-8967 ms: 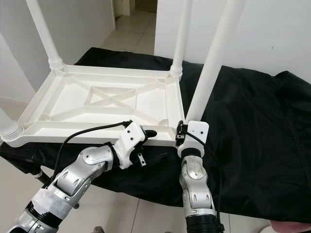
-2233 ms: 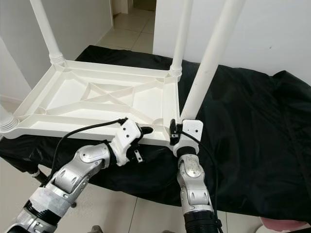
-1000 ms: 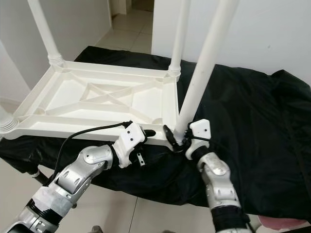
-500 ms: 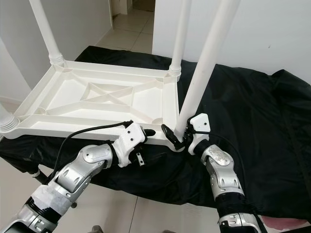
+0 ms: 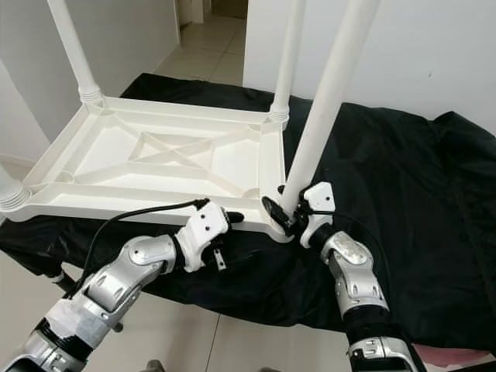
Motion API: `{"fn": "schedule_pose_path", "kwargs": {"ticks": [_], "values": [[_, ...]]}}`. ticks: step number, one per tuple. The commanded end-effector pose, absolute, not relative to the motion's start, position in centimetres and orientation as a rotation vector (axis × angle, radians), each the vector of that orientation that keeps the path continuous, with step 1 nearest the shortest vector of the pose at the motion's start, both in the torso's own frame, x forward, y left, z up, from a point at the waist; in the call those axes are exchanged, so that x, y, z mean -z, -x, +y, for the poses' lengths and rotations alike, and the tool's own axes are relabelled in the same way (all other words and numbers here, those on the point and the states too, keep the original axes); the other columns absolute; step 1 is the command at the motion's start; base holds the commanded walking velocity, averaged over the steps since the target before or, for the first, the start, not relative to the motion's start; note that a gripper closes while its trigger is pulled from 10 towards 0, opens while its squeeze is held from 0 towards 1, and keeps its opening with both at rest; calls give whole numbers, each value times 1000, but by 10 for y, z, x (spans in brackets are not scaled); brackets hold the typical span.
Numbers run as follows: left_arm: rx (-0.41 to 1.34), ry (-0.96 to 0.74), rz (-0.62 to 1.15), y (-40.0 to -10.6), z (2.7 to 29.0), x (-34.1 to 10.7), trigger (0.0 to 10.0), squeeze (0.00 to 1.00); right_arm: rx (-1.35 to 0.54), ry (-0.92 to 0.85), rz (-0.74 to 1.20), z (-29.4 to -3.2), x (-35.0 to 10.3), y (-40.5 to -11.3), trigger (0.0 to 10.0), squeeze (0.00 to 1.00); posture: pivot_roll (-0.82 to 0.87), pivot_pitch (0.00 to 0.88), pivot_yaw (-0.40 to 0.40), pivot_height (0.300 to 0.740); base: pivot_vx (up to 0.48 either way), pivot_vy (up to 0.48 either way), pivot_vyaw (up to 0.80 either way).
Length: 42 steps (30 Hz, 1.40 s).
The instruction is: Building children table
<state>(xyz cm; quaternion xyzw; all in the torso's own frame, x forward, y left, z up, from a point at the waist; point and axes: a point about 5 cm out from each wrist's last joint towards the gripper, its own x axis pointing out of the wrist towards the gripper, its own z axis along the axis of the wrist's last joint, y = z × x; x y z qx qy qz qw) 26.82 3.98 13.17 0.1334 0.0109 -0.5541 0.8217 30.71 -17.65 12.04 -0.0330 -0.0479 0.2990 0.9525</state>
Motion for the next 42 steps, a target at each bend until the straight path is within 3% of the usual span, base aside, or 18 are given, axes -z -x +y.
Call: {"fn": "schedule_pose_path", "kwargs": {"ticks": [1, 2, 3, 10, 28, 42], "values": [[1293, -296, 21, -262, 36, -133, 10000, 0, -584, 45, -88, -178, -117, -304, 5804, 0, -50, 0, -30, 740, 0, 0, 0], [1293, -296, 21, -262, 36, -133, 10000, 0, -584, 45, -88, -178, -117, -304, 5804, 0, -50, 0, -30, 740, 0, 0, 0], [1291, -297, 19, -262, 36, -134, 10000, 0, -575, 41, -86, -178, -117, -304, 10000, 0, -51, 0, -31, 740, 0, 0, 0], [1279, -295, 18, -265, 38, -135, 10000, 0, -410, 63, -82, -172, -119, -305, 10000, 0, -52, 0, -29, 740, 0, 0, 0], [1194, -286, -15, -281, 49, -150, 10000, 0, 72, -116, -67, -135, -121, -288, 10000, 0, -28, 0, -45, 740, 0, 0, 0], [1198, -285, -24, -286, 51, -154, 10000, 0, 56, -148, -61, -118, -125, -281, 10000, 4, -34, 0, -42, 740, 0, 0, 0]]}}
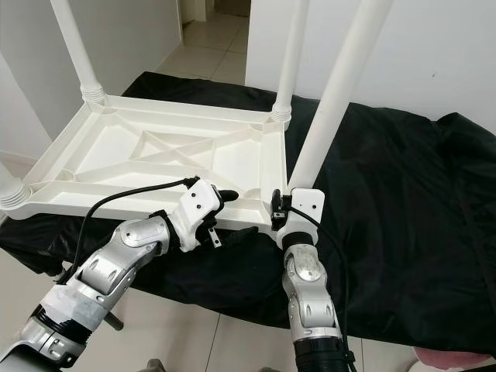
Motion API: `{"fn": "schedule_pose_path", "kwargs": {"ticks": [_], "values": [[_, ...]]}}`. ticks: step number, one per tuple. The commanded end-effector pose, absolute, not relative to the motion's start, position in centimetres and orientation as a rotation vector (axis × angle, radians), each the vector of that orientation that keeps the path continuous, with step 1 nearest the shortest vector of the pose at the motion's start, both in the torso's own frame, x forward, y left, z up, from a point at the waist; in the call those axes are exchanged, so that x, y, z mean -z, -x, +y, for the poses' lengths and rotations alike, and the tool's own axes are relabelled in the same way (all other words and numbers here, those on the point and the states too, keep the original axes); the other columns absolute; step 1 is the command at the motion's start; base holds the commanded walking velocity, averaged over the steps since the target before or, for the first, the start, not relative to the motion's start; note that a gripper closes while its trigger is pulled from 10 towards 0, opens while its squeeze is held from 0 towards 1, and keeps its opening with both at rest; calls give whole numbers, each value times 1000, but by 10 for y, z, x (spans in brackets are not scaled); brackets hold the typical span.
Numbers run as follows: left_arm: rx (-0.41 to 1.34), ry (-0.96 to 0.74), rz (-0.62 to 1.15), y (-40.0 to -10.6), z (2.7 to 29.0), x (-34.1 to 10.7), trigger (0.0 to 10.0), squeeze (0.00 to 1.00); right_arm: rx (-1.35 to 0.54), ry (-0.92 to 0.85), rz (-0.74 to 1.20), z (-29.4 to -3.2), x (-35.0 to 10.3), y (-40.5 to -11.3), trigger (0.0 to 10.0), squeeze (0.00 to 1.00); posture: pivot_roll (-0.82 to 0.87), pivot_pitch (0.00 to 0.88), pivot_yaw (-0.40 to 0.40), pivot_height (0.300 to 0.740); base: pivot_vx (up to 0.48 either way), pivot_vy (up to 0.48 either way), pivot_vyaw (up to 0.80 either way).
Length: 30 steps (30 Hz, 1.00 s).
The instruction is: Building children table
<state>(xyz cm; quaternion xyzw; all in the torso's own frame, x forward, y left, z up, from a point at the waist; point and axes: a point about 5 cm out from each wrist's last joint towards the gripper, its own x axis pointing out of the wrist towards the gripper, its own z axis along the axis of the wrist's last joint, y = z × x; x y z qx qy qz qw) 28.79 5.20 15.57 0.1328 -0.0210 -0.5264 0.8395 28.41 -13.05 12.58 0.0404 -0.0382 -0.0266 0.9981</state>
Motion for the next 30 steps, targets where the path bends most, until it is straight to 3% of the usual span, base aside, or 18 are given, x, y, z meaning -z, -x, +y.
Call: {"fn": "schedule_pose_path", "kwargs": {"ticks": [1, 2, 6, 8, 9, 20, 23, 25, 30], "values": [[1198, -285, -24, -286, 51, -154, 10000, 0, 56, -146, -61, -117, -125, -281, 10000, 4, -34, 0, -42, 740, 0, 0, 0], [1198, -285, -24, -285, 51, -154, 10000, 0, 38, -146, -73, -117, -127, -281, 10000, 1000, -33, 0, -48, 740, 0, 0, 0], [1199, -283, -24, -285, 50, -153, 10000, 0, 15, -122, -85, -120, -130, -281, 10000, 1000, -36, 0, -51, 740, 0, 0, 0], [1199, -282, -24, -285, 49, -153, 10000, 0, 2, -108, -84, -122, -130, -281, 10000, 941, -35, 0, -53, 740, 0, 0, 0], [1198, -281, -25, -285, 49, -153, 10000, 0, -7, -93, -89, -124, -131, -281, 10000, 0, -36, 0, -56, 740, 0, 0, 0], [1210, -277, -29, -283, 45, -152, 10000, 0, -206, -5, -98, -146, -132, -286, 10000, 0, -43, 0, -51, 740, 0, 0, 0], [1228, -279, -27, -280, 43, -151, 10000, 0, -322, -71, -66, -147, -130, -287, 10000, 0, -46, 0, -50, 740, 0, 0, 0], [1267, -275, -23, -273, 36, -149, 10000, 0, -461, -27, -46, -149, -127, -289, 10000, 0, -46, 0, -44, 740, 0, 0, 0], [1293, -268, -21, -267, 31, -147, 10000, 0, -549, 40, -40, -154, -125, -292, 10000, 0, -43, 0, -42, 740, 0, 0, 0]]}}
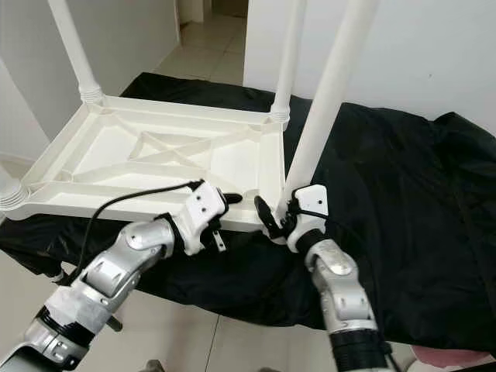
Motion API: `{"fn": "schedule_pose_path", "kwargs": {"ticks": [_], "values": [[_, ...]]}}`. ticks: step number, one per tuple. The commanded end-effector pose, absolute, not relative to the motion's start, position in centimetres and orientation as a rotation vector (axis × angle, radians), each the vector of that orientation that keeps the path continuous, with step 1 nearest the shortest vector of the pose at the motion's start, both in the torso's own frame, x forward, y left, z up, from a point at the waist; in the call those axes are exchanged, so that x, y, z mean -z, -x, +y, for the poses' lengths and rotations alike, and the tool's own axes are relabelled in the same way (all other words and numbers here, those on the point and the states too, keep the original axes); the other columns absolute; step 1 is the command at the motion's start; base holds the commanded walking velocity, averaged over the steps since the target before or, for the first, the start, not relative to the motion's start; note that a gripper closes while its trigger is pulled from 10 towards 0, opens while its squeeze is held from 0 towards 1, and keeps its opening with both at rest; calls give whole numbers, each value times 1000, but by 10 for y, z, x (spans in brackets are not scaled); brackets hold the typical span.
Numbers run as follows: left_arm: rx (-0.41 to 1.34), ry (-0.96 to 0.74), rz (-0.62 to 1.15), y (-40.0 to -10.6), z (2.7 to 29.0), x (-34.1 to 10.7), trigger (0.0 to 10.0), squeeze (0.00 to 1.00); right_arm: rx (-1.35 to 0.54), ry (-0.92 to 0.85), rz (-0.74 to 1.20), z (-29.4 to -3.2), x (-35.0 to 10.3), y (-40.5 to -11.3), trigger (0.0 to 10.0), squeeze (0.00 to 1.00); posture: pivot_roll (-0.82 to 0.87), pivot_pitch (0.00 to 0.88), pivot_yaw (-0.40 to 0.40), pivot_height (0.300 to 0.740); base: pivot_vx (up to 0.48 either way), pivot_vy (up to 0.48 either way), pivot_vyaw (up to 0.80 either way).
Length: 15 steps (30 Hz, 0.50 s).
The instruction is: Building children table
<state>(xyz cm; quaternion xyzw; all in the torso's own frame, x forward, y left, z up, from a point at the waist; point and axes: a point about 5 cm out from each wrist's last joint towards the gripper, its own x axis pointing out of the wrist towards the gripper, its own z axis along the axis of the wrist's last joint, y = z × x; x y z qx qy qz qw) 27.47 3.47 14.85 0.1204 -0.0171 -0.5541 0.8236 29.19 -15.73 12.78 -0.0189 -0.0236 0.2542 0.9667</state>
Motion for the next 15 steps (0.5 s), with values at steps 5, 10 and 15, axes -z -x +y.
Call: {"fn": "schedule_pose_path", "kwargs": {"ticks": [5, 10, 15], "values": [[1309, -277, -13, -263, 28, -144, 10000, 0, -618, 79, -42, -166, -127, -301, 10000, 0, -42, 0, -38, 740, 0, 0, 0], [1313, -280, -5, -262, 30, -143, 10000, 0, -642, 99, -27, -174, -125, -307, 0, 0, -37, 0, -33, 740, 0, 0, 0], [1306, -286, -3, -263, 32, -144, 10000, 0, -669, 97, -24, -178, -122, -307, 0, 0, -37, 0, -33, 740, 0, 0, 0]]}}
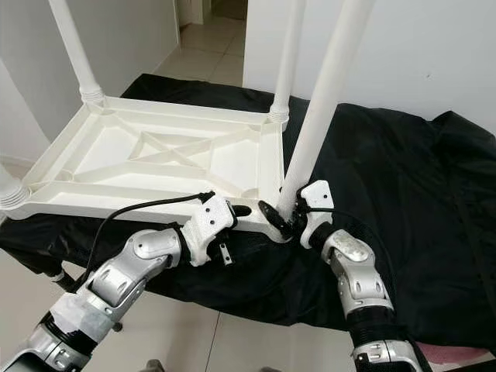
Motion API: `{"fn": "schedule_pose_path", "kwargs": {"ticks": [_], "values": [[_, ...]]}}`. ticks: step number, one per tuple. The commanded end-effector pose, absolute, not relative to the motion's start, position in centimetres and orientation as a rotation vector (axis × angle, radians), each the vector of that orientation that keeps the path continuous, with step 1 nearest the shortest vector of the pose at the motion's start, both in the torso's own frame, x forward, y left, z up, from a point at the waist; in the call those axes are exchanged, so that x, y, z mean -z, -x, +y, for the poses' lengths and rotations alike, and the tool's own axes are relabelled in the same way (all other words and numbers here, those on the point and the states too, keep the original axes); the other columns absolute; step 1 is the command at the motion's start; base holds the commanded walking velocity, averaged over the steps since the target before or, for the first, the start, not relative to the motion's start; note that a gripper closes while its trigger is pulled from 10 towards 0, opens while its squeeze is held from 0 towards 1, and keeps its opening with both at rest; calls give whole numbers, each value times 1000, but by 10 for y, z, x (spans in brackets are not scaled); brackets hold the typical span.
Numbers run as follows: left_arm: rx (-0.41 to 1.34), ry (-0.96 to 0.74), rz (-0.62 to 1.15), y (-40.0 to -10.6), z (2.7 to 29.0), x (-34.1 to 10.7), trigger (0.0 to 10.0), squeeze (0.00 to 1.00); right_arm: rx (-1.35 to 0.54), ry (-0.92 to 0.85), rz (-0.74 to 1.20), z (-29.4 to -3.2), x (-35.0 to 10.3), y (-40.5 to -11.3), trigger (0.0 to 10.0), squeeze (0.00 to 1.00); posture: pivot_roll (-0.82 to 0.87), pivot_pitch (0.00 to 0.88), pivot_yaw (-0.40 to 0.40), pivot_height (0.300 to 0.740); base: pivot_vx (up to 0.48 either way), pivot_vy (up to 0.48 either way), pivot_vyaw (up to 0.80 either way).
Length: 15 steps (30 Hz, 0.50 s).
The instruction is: Building children table
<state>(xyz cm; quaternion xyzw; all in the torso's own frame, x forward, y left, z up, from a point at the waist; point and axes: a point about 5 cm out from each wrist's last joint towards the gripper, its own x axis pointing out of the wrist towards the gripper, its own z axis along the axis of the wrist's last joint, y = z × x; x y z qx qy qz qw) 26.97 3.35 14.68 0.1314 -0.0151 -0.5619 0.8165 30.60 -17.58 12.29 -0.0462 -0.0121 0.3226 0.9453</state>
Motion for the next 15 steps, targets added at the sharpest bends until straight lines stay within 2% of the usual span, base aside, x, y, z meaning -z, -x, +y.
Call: {"fn": "schedule_pose_path", "kwargs": {"ticks": [1, 6, 7, 9, 10, 15], "values": [[1305, -285, -3, -264, 32, -144, 10000, 0, -672, 101, -23, -178, -122, -307, 0, 0, -38, 0, -33, 740, 0, 0, 0], [1300, -286, -8, -265, 32, -145, 10000, 0, -685, 74, -24, -177, -121, -305, 0, 0, -43, 0, -31, 740, 0, 0, 0], [1299, -286, -10, -266, 32, -146, 10000, 0, -676, 71, -26, -178, -121, -305, 2941, 0, -46, 0, -30, 740, 0, 0, 0], [1298, -286, -10, -266, 32, -146, 10000, 0, -668, 69, -27, -178, -121, -305, 2941, 0, -46, 0, -30, 740, 0, 0, 0], [1297, -287, -10, -266, 32, -145, 10000, 0, -650, 68, -33, -178, -122, -305, 10000, 0, -49, 0, -30, 740, 0, 0, 0], [1293, -288, -7, -267, 33, -145, 10000, 0, -582, 94, -15, -177, -122, -306, 10000, 0, -54, 0, -33, 740, 0, 0, 0]]}}
